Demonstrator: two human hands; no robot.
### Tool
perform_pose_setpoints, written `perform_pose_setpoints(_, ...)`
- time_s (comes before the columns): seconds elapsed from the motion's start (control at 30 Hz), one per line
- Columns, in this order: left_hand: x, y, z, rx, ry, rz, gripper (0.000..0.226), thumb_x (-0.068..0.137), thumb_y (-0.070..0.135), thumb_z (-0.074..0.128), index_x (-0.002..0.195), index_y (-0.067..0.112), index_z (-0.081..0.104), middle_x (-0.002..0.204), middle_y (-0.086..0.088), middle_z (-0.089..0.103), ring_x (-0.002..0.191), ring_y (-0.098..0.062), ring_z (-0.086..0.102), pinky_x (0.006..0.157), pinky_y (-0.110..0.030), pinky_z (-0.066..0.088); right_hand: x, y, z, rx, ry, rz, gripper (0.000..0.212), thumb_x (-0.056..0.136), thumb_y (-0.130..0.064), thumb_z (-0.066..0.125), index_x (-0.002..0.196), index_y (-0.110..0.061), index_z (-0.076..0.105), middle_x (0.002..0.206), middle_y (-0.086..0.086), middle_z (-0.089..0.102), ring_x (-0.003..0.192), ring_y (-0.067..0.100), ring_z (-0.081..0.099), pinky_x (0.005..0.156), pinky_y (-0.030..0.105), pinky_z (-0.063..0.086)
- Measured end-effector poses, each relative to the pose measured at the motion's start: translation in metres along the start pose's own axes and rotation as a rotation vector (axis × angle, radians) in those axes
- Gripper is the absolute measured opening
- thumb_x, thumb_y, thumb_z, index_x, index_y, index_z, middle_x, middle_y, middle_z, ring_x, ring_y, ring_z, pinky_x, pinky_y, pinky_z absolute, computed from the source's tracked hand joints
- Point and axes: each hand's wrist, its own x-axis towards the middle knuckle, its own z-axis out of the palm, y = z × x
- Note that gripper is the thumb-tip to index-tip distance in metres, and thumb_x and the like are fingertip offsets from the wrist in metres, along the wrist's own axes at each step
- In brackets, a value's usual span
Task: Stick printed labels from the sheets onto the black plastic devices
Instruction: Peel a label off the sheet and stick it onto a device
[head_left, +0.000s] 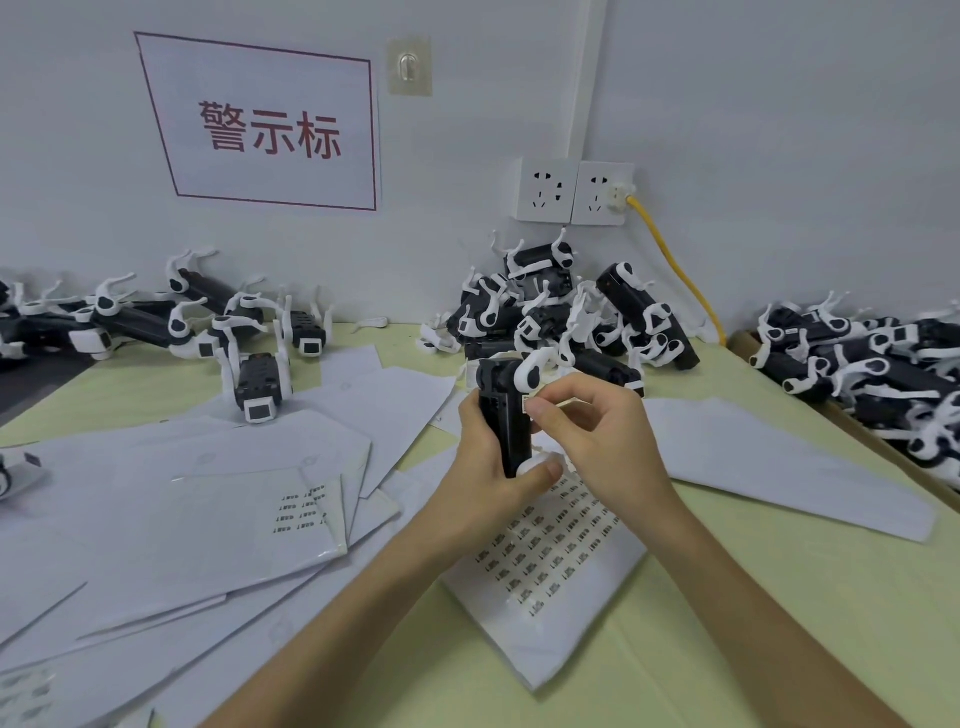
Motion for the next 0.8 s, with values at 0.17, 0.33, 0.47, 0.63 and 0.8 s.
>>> perform_pose_setpoints(0.17,0.0007,-0.0004,0.0006,0.013,0.002,0.015,0.063,0.096,0.010,0.068,0.135,0.024,0.020,0.128,0.014,0.047,0.115,0.022,0.050,0.087,-0.004,0.043,-0.0002,0.0002,0.0013,-0.013,0.010,0.016,0.016,0.093,-0.013,0.072,0.080,-0.022,0.071,0.075,-0.001,0.075,0.075,0.018,0.074,0.070,0.027,0.057)
perform_pose_setpoints(0.33,0.0007,-0.0015,0.0004,0.035,0.012,0.025,0.067,0.096,0.014,0.069,0.137,0.026,0.018,0.129,0.016,0.046,0.118,0.019,0.050,0.088,-0.005,0.043,-0.0010,-0.0005,0.0020,-0.020,0.019,0.017,0.019,0.092,-0.012,0.073,0.078,-0.024,0.070,0.074,-0.004,0.074,0.073,0.014,0.072,0.065,0.018,0.052)
perform_pose_setpoints(0.47,0.0004,-0.0001,0.0001,0.055,0.026,0.046,0.071,0.093,0.019,0.070,0.139,0.028,0.016,0.138,0.003,0.044,0.129,0.002,0.049,0.101,-0.018,0.046,-0.0012,-0.0006,0.0026,-0.024,0.022,0.017,0.018,0.092,-0.012,0.073,0.077,-0.023,0.070,0.073,-0.004,0.074,0.072,0.012,0.072,0.066,0.018,0.052)
perform_pose_setpoints(0.63,-0.0002,0.0025,0.0011,0.093,0.053,0.065,0.072,0.095,0.011,0.069,0.138,0.030,0.015,0.141,0.002,0.040,0.127,0.007,0.049,0.106,-0.028,0.047,-0.0017,-0.0009,0.0029,-0.026,0.027,0.027,0.018,0.092,-0.013,0.073,0.077,-0.022,0.070,0.074,-0.004,0.074,0.070,0.010,0.071,0.066,0.017,0.051)
perform_pose_setpoints(0.8,-0.0002,0.0051,0.0017,0.118,0.077,0.088,0.074,0.093,0.005,0.069,0.139,0.029,0.016,0.142,-0.003,0.041,0.133,-0.008,0.050,0.111,-0.039,0.045,-0.0023,-0.0011,0.0034,-0.027,0.032,0.030,0.018,0.092,-0.013,0.073,0.077,-0.021,0.070,0.073,-0.006,0.074,0.069,0.006,0.070,0.066,0.015,0.050)
